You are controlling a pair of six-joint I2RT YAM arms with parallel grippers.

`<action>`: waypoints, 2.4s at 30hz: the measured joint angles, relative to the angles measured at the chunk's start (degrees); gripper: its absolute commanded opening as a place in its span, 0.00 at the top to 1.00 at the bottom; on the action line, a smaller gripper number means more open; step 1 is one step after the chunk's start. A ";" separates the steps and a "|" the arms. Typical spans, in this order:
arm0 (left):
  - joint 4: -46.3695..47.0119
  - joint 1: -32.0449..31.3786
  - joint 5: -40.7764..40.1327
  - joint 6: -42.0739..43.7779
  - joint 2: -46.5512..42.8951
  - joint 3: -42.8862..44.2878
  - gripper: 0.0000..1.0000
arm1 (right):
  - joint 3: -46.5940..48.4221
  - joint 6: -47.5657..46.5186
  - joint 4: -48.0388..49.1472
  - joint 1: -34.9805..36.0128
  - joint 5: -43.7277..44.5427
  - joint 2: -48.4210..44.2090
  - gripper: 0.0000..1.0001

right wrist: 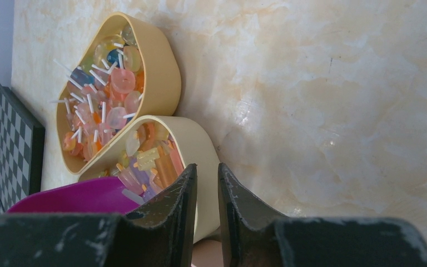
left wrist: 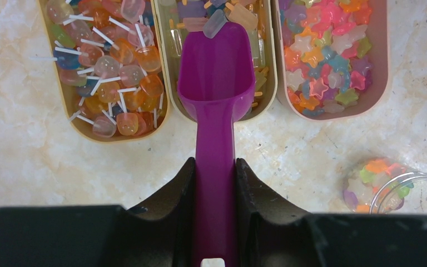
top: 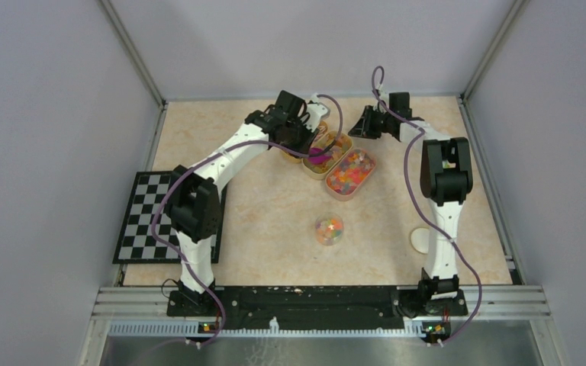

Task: Pack the candies
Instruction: Scoop the fake candies from the storage box.

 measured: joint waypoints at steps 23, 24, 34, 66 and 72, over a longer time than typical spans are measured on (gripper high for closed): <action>-8.13 0.00 -2.58 0.94 -1.99 2.29 1.00 | -1.46 -0.94 0.52 0.00 0.98 0.00 0.81; -8.63 0.00 -2.67 1.11 -2.23 2.40 1.00 | -1.60 -0.98 0.52 0.00 1.14 0.00 0.81; -14.58 0.31 -2.08 2.78 -3.30 5.42 1.00 | -2.58 -1.36 0.72 0.00 1.92 -0.02 0.81; -12.35 0.59 0.17 5.73 6.56 10.54 1.00 | -2.95 -2.38 0.72 0.00 2.03 -0.02 0.81; -8.50 0.66 -0.68 5.92 6.16 4.17 1.00 | -2.95 -2.38 0.74 0.00 2.03 -0.02 0.81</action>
